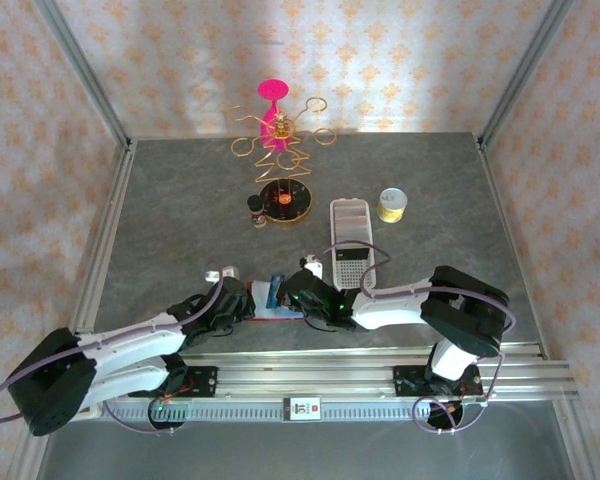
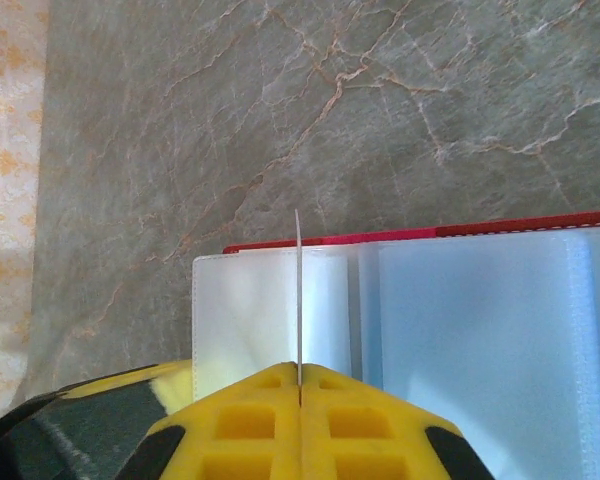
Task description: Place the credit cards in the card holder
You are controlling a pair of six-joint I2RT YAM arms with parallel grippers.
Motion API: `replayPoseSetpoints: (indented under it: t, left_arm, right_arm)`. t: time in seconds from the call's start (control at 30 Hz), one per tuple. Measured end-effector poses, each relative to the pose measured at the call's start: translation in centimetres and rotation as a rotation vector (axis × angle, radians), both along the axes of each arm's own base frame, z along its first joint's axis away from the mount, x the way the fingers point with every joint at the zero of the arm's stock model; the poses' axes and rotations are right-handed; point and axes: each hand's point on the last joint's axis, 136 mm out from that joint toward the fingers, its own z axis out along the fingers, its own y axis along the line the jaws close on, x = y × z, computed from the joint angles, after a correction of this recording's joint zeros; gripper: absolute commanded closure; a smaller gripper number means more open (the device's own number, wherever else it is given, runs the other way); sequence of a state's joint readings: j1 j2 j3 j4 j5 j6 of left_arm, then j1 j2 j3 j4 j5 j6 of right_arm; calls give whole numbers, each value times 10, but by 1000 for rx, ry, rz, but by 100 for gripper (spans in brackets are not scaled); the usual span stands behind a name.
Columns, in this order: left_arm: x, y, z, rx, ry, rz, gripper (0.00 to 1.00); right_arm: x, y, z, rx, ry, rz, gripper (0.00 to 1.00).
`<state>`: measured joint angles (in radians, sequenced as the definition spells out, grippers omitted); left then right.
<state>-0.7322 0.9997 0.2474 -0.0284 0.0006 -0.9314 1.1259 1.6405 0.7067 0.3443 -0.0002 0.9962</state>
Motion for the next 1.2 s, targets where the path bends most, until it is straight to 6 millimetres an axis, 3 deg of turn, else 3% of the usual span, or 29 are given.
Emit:
replayPoseSetpoints:
  t: [0.17,0.27,0.37,0.53,0.6,0.73,0.9,1.2]
  left_arm:
    - [2,26,7,91,-26,87,100]
    - [6,31,15,126,-39,113,100]
    - [12,23,27,104,-57,98,100]
    - [15,-12,37,4,-42,-22,100]
    - [15,-22,34,-19,-25,-61,100]
    - [12,-26,18,10,23,-90,100]
    - [7,-21,-1,59,76,-93,100]
    - [11,-20,-6,63,56,-81,100]
  right_arm:
    - [0,-1,-7,-17,6,1,100]
    - [0,-1,-7,-21,4,5,100]
    - [0,-1,-7,-29,-7,16,100]
    - [0,0,9,-18,-52,42,100]
    - [0,-2,20,-4,-79,51,100]
    - [1,-3,31,0,-114,60,100]
    - [-1,-9,23,-46,-109,68,100]
    - [-1,-11,-1,-99,-80,71,100]
